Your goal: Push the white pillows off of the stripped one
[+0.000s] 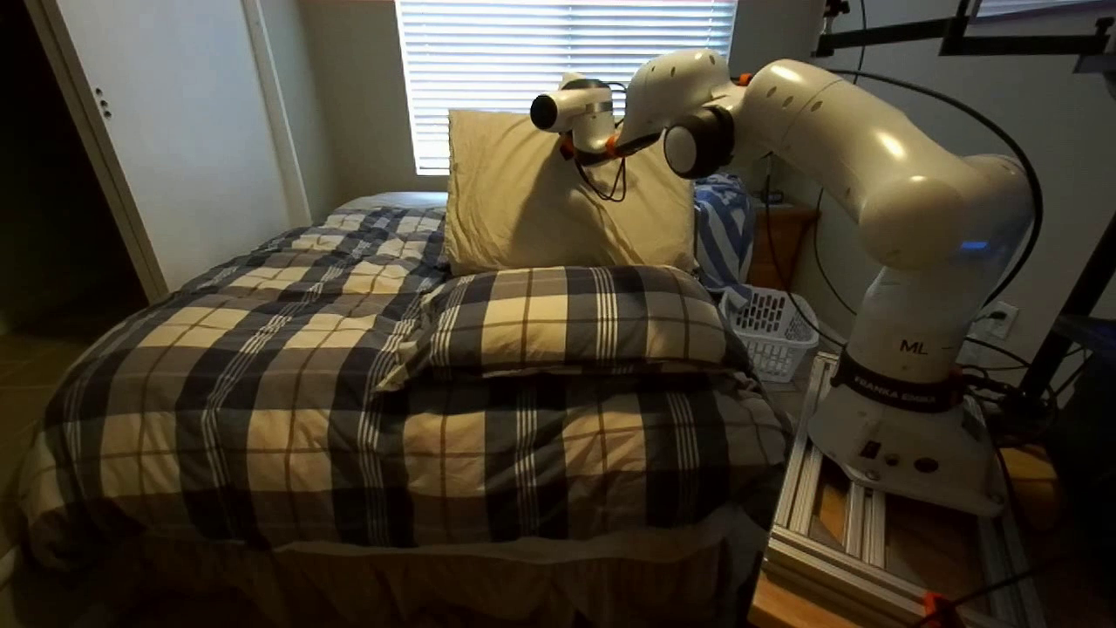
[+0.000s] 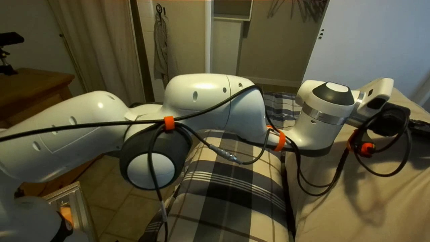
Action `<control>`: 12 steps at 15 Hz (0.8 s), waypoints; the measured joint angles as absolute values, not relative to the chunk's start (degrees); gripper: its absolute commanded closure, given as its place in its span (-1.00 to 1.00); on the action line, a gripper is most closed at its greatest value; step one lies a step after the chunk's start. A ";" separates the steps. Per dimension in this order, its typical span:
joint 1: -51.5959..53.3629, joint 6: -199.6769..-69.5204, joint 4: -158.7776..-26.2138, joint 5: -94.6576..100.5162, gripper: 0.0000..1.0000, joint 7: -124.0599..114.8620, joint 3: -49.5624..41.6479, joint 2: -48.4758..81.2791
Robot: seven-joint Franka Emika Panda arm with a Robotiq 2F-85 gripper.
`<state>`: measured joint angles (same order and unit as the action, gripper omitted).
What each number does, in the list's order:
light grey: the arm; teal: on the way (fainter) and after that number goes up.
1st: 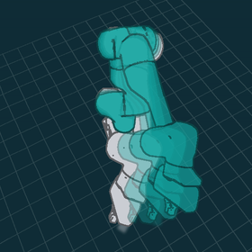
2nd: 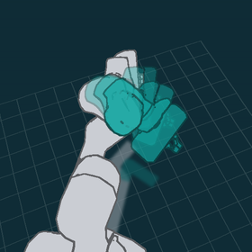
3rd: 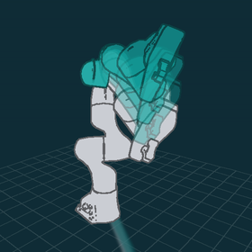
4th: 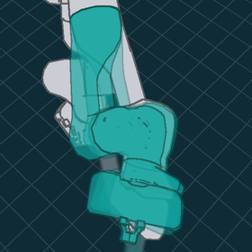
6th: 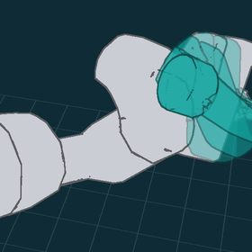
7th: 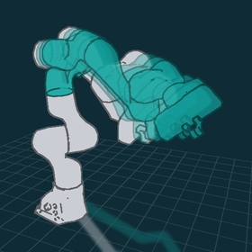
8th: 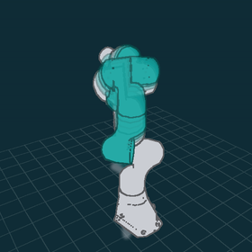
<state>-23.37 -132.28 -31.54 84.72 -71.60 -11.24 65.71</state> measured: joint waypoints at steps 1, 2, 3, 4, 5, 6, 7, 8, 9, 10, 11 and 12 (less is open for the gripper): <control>-23.40 -131.44 -30.62 84.40 -0.01 -71.50 -11.21 66.36; -23.41 -130.29 -29.99 84.40 -0.18 -71.50 -11.12 66.63; -23.42 -129.18 -29.46 84.40 -0.30 -71.50 -11.06 66.73; -23.42 -128.16 -28.94 84.40 -0.43 -71.50 -10.96 66.73; -23.42 -127.42 -28.42 84.40 -0.59 -71.50 -10.88 66.72; -23.40 -127.12 -27.72 83.27 -0.72 -70.83 -11.08 66.82; -23.44 -127.09 -26.92 81.30 -0.87 -68.98 -11.18 66.90; -23.47 -127.09 -26.29 78.88 -0.97 -66.25 -11.14 66.93; -23.48 -127.09 -25.91 76.19 -1.00 -62.94 -11.02 66.83; -23.46 -127.10 -25.90 73.27 -1.00 -59.17 -10.83 66.58; -23.46 -127.10 -25.91 70.26 -1.00 -55.12 -10.69 66.25; -23.47 -127.10 -25.94 67.31 -1.00 -50.94 -10.66 65.82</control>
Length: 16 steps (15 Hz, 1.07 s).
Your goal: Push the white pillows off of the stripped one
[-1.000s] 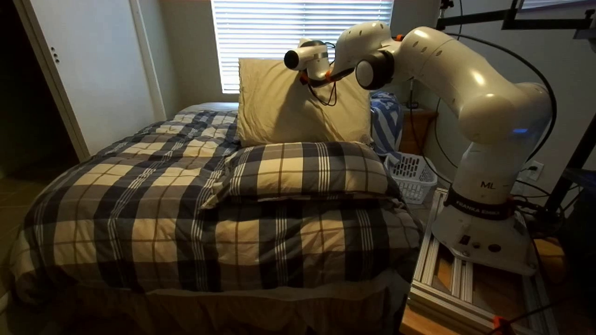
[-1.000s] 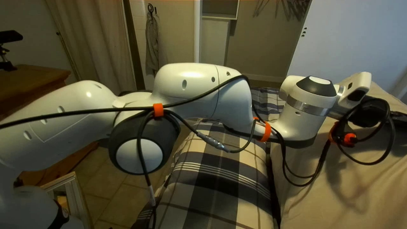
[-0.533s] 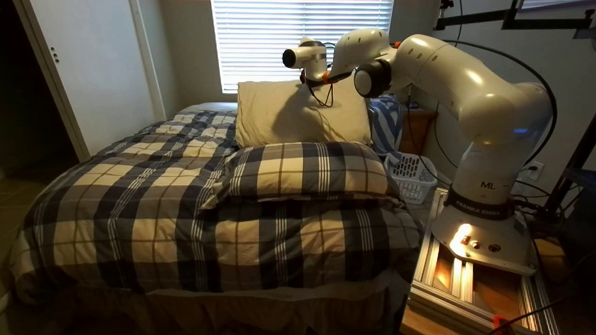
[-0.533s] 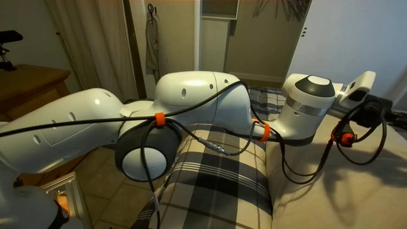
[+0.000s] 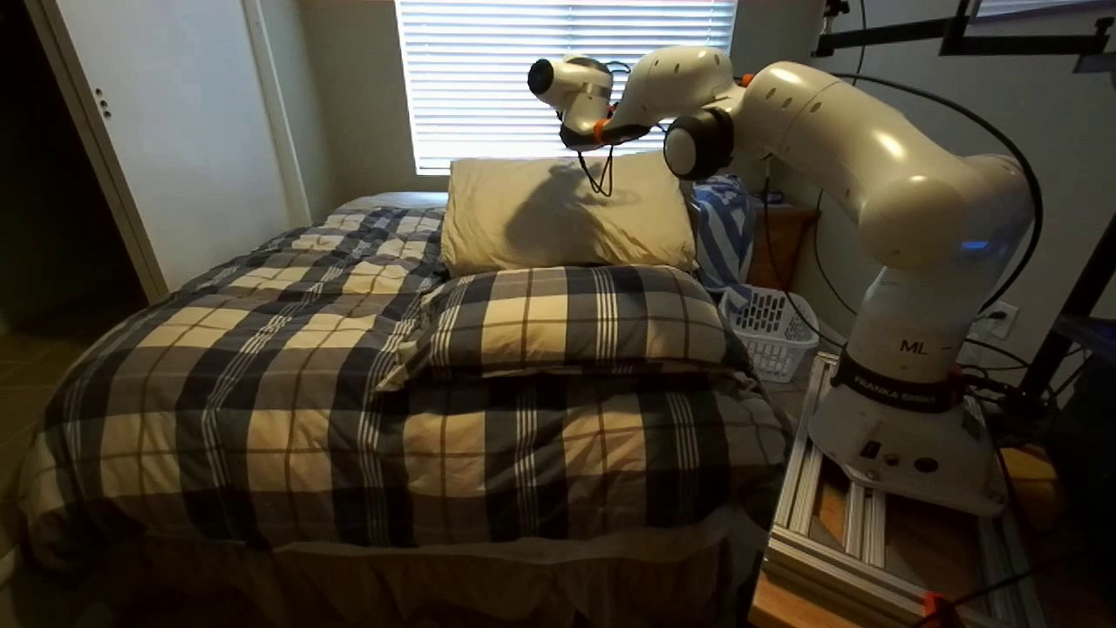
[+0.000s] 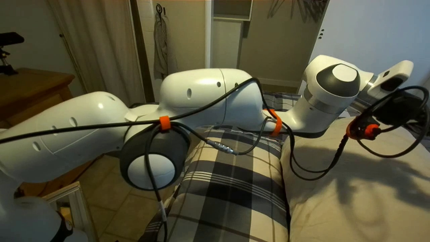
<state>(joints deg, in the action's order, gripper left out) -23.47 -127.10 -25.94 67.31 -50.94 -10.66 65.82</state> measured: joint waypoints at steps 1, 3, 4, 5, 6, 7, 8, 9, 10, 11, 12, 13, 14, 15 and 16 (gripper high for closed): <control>-23.54 -127.05 -26.00 64.38 -1.00 -46.66 -10.66 65.28; -23.85 -126.03 -26.09 58.68 -1.00 -37.67 -10.68 63.87; -24.05 -124.98 -26.09 56.18 -1.00 -33.42 -10.72 63.13; -24.34 -123.90 -26.09 53.62 -1.00 -29.07 -10.74 62.28; -24.70 -123.08 -26.10 50.92 -1.00 -24.76 -10.73 61.41; -25.12 -122.23 -26.05 48.02 -1.00 -20.59 -10.77 60.55; -25.59 -121.63 -26.02 44.87 -1.00 -16.72 -10.75 59.72; -26.09 -121.48 -26.02 41.56 -1.00 -13.16 -10.74 58.91; -26.63 -121.46 -26.01 38.14 -1.00 -9.95 -10.73 58.11; -27.19 -121.28 -26.02 34.61 -1.00 -6.80 -10.68 57.42; -27.73 -120.91 -26.02 31.06 -1.00 -3.94 -10.66 56.78; -28.29 -120.35 -26.02 27.51 -1.00 -1.50 -10.66 56.19; -28.85 -119.69 -26.02 23.93 -1.00 0.57 -10.55 55.69; -29.37 -118.76 -26.02 20.58 -1.00 2.42 -10.20 55.21; -29.72 -117.99 -26.03 18.04 -1.00 3.80 -9.95 54.90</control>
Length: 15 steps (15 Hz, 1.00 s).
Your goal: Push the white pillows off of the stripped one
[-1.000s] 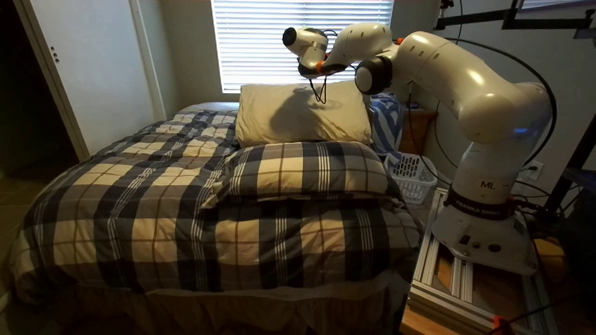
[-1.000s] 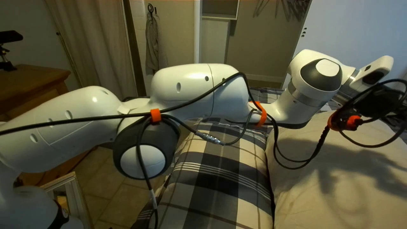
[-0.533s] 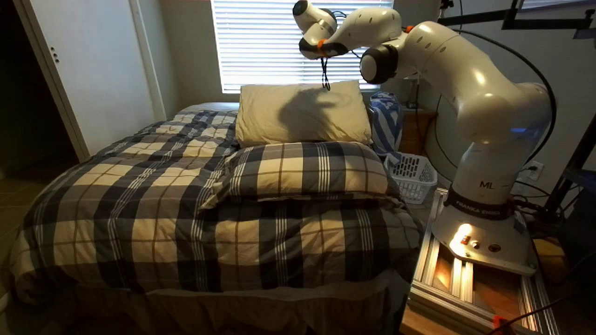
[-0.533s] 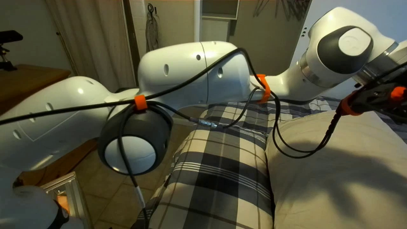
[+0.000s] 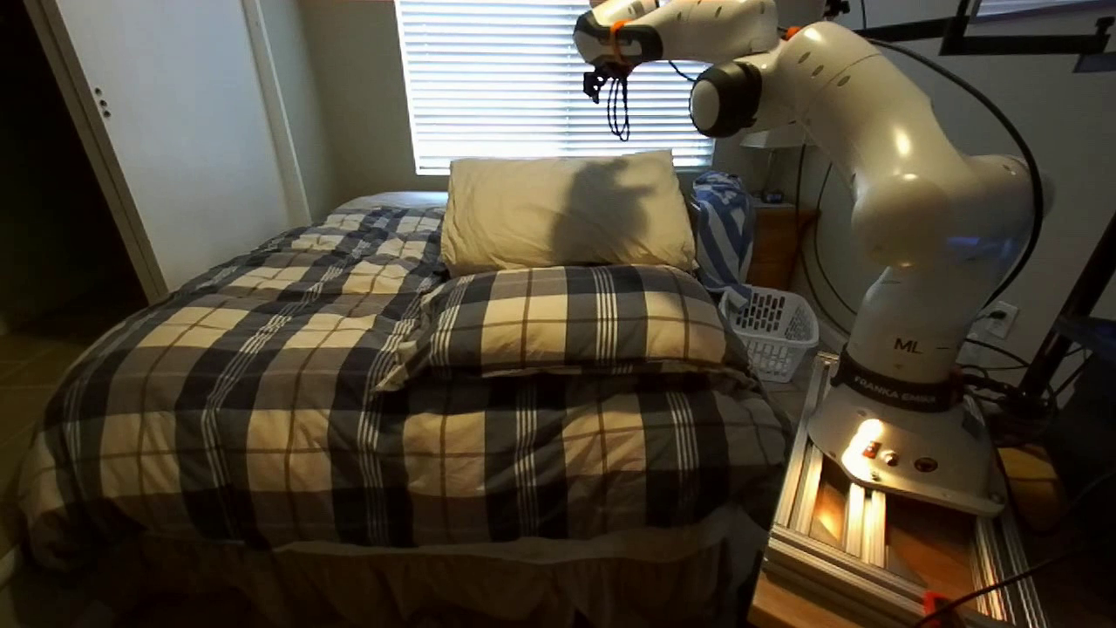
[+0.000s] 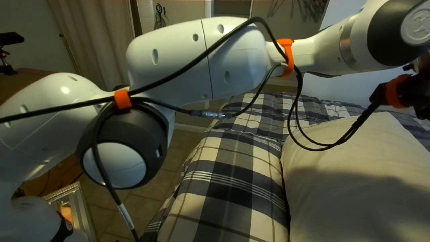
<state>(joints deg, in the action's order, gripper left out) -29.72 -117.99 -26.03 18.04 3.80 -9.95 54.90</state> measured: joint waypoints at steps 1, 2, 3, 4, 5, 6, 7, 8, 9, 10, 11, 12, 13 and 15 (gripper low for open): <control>-29.83 -117.16 -26.04 16.20 -1.00 4.85 -9.86 54.78; -29.76 -116.00 -26.06 14.91 -1.00 5.70 -9.76 54.78; -29.53 -114.74 -26.16 14.06 -1.00 6.32 -9.71 54.80; -29.18 -113.51 -26.19 13.70 -1.00 6.78 -9.70 54.86; -28.77 -112.37 -26.19 13.56 -1.00 7.19 -9.70 54.93; -28.31 -111.22 -26.19 13.33 -1.00 7.54 -9.68 55.00; -27.94 -110.05 -26.19 12.72 -1.00 8.03 -9.50 55.03; -27.66 -108.87 -26.18 11.92 -1.00 8.62 -9.11 55.04; -27.45 -107.78 -26.18 11.12 -1.00 9.16 -8.67 55.04; -27.25 -106.76 -26.18 10.33 -1.00 9.67 -8.22 55.04; -27.06 -105.93 -26.17 9.77 -1.00 10.01 -7.83 55.04; -26.86 -105.28 -26.16 9.34 -1.00 10.32 -7.56 55.04; -26.66 -104.84 -26.15 9.05 -1.00 10.55 -7.38 55.03; -26.29 -104.31 -26.15 8.98 -1.00 10.72 -7.23 55.04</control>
